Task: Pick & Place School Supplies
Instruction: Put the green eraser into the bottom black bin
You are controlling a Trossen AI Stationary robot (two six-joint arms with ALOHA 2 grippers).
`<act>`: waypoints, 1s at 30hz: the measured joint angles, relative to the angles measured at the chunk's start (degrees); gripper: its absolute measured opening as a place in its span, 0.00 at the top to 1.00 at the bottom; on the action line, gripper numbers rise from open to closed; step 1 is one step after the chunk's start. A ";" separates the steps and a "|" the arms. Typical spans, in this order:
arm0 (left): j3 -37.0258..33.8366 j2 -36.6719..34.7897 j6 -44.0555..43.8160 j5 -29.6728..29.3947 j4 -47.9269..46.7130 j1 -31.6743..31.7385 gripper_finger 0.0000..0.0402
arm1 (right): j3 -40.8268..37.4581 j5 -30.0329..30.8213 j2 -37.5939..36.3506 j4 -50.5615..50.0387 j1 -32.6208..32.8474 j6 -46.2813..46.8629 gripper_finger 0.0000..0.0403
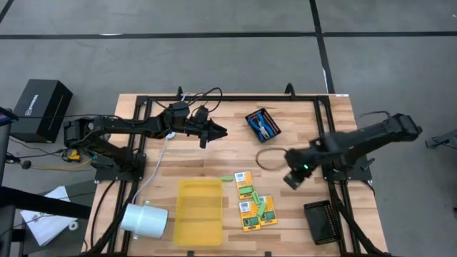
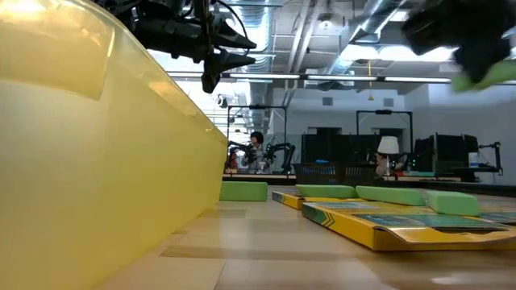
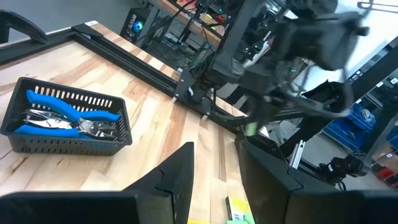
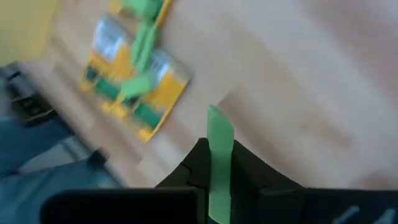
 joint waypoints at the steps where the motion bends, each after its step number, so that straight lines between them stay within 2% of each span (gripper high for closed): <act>1: 0.00 0.00 0.10 0.00 0.18 0.00 0.70 | 0.00 -0.04 -0.83 -0.51 2.33 2.92 0.94; 7: 0.00 0.00 0.24 0.00 0.63 0.00 0.70 | 0.00 -0.05 -1.64 -3.47 16.25 18.29 0.94; 16: 0.00 0.00 0.96 -0.02 1.09 0.00 0.70 | 0.00 0.04 3.57 -1.20 32.84 35.93 0.94; 24: 0.00 0.00 1.26 -0.04 1.55 0.00 0.70 | 0.00 2.93 12.45 9.63 41.81 49.03 0.94; 30: 0.00 0.00 1.26 -0.04 2.02 0.00 0.70 | -0.02 2.98 18.73 14.28 43.92 54.50 0.94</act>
